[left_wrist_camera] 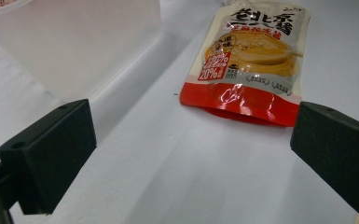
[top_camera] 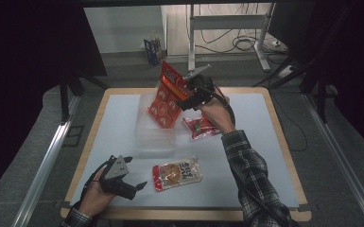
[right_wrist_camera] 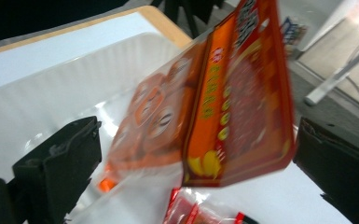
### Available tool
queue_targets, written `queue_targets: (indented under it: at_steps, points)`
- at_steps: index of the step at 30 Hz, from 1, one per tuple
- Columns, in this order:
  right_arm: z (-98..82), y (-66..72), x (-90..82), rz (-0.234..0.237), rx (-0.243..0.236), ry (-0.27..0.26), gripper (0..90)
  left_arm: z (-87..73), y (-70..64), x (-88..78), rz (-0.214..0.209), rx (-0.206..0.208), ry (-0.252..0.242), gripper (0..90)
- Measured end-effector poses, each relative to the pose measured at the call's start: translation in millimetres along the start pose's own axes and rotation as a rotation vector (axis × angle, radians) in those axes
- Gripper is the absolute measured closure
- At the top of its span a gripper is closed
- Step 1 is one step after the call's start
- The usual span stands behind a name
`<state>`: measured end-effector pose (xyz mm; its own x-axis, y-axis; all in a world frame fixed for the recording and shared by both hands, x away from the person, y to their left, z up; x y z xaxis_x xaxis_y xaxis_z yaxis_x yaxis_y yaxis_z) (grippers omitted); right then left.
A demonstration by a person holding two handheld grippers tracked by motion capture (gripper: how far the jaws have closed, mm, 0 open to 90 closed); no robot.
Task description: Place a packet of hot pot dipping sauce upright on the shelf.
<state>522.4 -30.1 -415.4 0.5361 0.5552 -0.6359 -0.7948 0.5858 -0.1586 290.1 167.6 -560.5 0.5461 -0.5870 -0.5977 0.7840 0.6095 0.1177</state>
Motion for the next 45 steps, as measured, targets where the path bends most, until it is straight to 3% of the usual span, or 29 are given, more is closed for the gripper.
queue_targets:
  at_steps: [3,7,16,23,27,33,36,39,42,43,45]
  points:
    - [-6.7,2.3,-1.6,0.026,0.025,-0.001,0.4,-0.1,-0.1,-0.3,0.002,0.001,0.0,0.0]
    - [-16.5,2.2,-4.0,0.025,0.074,0.002,3.9,-0.6,-0.4,-0.8,0.004,0.0,-0.002,0.0]
    - [-46.1,0.4,-12.8,0.056,0.124,0.001,11.2,-1.2,-0.4,-2.1,0.009,-0.001,-0.002,0.0]
    - [-71.6,-0.2,-17.6,0.047,0.156,-0.009,30.9,-0.9,-0.3,-2.4,0.011,0.001,-0.006,0.1]
    - [-87.0,0.6,-19.1,0.041,0.15,-0.007,43.4,-0.7,-0.3,-2.7,0.011,-0.006,-0.008,0.2]
    - [-109.9,-4.5,-21.7,-0.004,0.123,0.014,56.3,3.1,-1.4,-1.4,-0.018,-0.061,-0.013,0.6]
    - [-117.4,-10.9,-25.6,-0.022,0.132,0.024,59.4,11.7,-3.8,0.0,-0.055,-0.104,-0.046,1.6]
    - [-126.6,-15.9,-29.4,-0.012,0.159,0.023,59.5,20.7,-6.7,3.6,-0.068,-0.11,-0.063,5.7]
    - [-133.0,-17.7,-29.8,-0.017,0.161,0.034,57.1,33.0,-12.0,11.0,-0.072,-0.082,-0.067,9.5]
    - [-140.9,-19.3,-29.8,-0.017,0.173,0.047,49.9,43.0,-15.6,17.4,-0.078,-0.072,-0.075,16.8]
    - [-145.6,-21.5,-29.7,-0.029,0.177,0.05,42.7,48.4,-17.2,20.6,-0.084,-0.075,-0.084,22.0]
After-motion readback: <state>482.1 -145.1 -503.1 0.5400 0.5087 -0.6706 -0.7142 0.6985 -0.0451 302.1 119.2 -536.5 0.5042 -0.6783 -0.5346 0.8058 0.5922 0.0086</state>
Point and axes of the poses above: each handheld gripper's, and its own axes: x roughly forward along the jaws, z roughly out of its top, y roughly to its left, the point moved 7 cm from there along x, roughly forward along the jaws, and after that the axes turned 1 degree about x, right-handed, at the moved point
